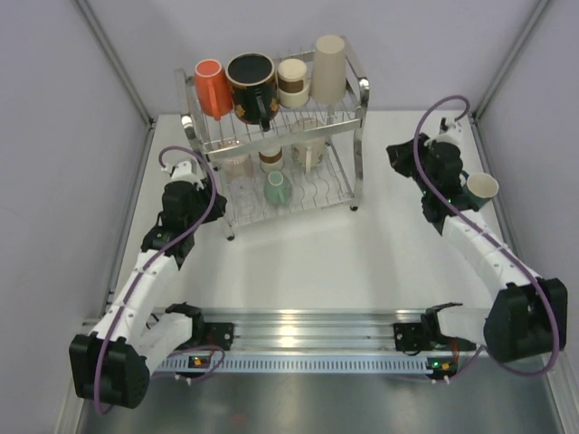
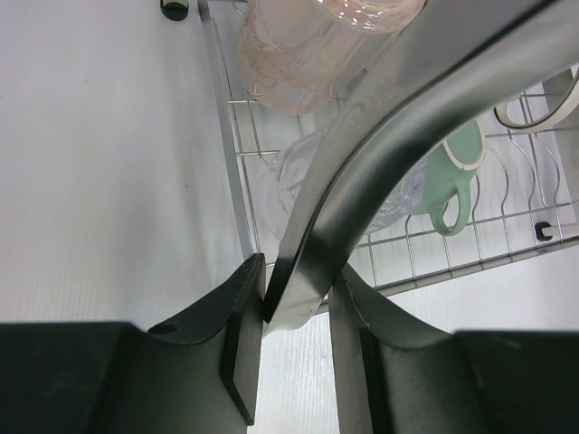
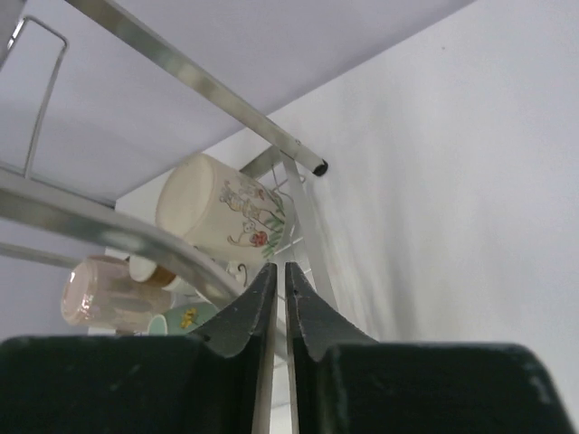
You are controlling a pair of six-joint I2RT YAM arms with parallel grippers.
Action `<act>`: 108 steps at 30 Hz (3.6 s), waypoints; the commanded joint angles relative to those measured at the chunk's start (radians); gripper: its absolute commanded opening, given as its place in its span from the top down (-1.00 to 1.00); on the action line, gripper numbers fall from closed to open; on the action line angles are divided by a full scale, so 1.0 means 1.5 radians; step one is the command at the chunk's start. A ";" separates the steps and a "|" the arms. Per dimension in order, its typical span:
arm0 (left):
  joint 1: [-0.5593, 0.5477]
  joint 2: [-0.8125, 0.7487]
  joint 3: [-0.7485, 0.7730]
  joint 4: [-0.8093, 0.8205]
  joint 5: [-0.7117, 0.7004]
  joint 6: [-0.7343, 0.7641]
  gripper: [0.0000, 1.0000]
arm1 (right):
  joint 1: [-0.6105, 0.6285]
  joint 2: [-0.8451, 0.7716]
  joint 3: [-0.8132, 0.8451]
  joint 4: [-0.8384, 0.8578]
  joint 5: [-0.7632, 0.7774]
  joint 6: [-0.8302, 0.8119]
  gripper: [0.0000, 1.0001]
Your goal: Load the cups into the dish rack
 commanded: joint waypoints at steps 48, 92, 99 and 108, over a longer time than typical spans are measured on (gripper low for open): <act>0.001 0.043 -0.013 0.091 0.173 -0.072 1.00 | -0.097 0.266 0.000 0.142 -0.748 0.135 1.00; -0.205 -0.122 -0.117 0.110 0.144 -0.182 1.00 | -0.079 -0.069 -0.146 -0.233 -0.468 -0.012 0.96; -0.205 -0.164 -0.069 0.032 0.065 -0.183 0.14 | -0.116 -0.035 -0.052 -0.319 -0.267 -0.031 0.76; -0.205 -0.204 0.008 -0.067 -0.019 -0.161 -0.57 | -0.225 0.054 0.117 -0.386 -0.158 -0.025 0.54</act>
